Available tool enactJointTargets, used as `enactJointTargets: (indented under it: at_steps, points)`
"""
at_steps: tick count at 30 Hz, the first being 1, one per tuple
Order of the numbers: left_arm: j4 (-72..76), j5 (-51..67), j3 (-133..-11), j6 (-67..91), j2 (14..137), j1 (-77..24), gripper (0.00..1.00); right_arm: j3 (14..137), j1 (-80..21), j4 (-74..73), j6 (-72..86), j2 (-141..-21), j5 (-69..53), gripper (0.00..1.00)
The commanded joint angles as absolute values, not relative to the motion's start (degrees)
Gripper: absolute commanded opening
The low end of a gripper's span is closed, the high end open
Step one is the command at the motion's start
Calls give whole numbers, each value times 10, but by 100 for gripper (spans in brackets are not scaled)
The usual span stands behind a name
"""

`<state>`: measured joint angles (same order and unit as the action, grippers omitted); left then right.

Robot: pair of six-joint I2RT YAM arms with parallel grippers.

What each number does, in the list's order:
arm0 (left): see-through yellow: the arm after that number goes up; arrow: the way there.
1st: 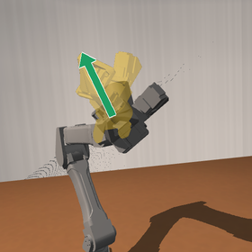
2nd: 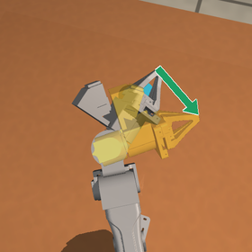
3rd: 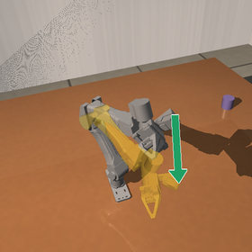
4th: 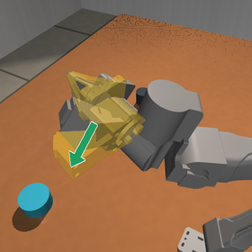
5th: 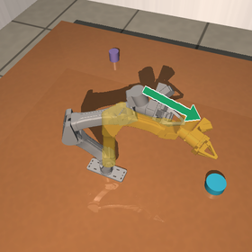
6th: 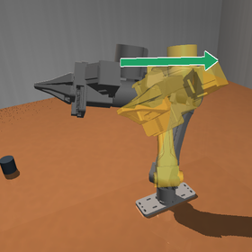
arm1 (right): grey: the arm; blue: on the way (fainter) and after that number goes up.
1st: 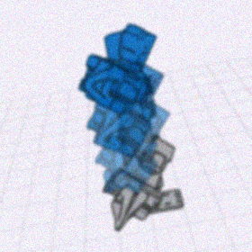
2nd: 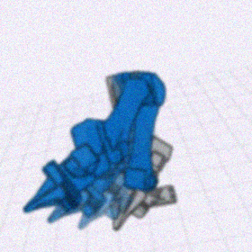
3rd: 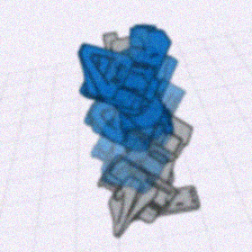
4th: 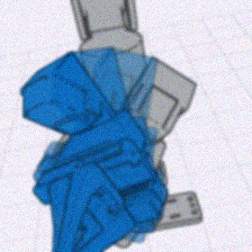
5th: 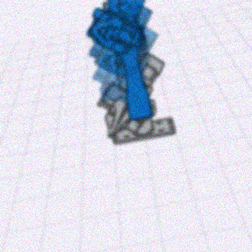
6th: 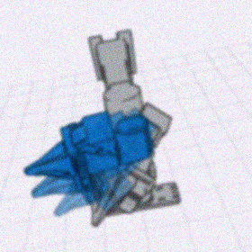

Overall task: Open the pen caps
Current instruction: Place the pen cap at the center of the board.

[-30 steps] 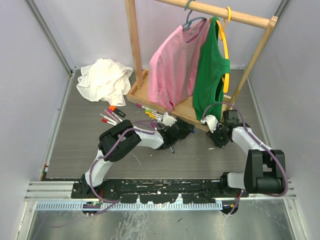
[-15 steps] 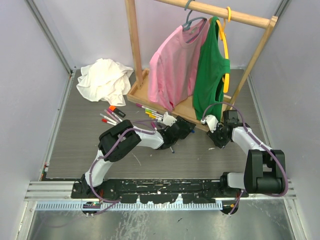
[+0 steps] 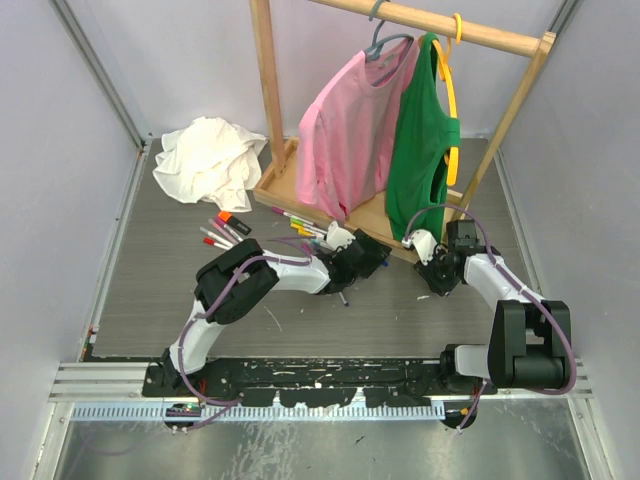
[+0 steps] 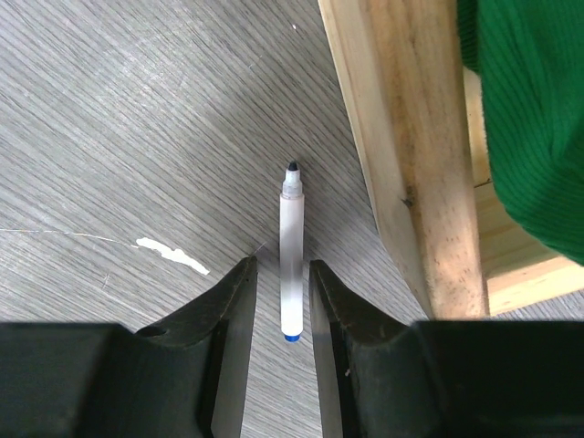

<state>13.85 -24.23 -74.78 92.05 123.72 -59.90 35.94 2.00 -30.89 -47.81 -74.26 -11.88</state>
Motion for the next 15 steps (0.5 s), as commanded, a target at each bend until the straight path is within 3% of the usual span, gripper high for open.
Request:
enactJointTargets:
  at_steps: [1, 15]
  points:
    - [47, -248, -749, 876, 1226, -600, 50, 368, 24, -307, -481, -721, -130, 35]
    - [-13, -238, -784, 862, 1220, -599, 51, 369, 25, -317, -484, -708, -140, 36]
